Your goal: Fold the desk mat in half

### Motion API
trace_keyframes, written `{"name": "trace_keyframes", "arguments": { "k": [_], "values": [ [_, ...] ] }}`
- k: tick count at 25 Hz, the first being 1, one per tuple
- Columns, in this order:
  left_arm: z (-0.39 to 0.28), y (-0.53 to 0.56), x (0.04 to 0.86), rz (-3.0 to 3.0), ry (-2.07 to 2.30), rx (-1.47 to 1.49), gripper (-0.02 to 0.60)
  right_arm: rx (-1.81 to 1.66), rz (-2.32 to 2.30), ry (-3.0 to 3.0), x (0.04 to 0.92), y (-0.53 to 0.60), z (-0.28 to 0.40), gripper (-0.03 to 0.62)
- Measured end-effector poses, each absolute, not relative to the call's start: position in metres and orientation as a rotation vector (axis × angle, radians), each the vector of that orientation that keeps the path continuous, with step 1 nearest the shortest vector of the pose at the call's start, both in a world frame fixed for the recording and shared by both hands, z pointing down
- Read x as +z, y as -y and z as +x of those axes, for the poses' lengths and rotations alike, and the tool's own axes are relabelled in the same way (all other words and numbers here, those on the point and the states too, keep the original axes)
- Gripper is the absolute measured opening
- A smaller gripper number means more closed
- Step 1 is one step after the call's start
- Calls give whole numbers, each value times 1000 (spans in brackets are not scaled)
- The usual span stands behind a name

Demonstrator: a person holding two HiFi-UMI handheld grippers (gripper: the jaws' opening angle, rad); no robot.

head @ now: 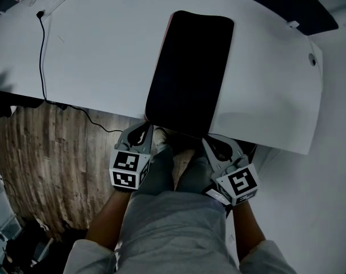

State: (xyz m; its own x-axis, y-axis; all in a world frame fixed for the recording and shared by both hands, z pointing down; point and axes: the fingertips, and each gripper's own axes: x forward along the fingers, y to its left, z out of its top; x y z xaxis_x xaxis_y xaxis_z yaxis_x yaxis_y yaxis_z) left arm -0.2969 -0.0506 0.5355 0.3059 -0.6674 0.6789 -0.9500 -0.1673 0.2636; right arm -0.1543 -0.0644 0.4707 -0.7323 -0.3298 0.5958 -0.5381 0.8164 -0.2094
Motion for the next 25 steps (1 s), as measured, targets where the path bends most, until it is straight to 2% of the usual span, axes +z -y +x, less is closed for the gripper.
{"name": "trace_keyframes", "arguments": {
  "k": [21,25],
  "values": [
    [-299,41,557,1872,1402,556,35,508,652,2436,476,56,-153,8],
    [-303,36,563,1848,1402,564,20,503,655,2427,477,55,-152,8]
  ]
}}
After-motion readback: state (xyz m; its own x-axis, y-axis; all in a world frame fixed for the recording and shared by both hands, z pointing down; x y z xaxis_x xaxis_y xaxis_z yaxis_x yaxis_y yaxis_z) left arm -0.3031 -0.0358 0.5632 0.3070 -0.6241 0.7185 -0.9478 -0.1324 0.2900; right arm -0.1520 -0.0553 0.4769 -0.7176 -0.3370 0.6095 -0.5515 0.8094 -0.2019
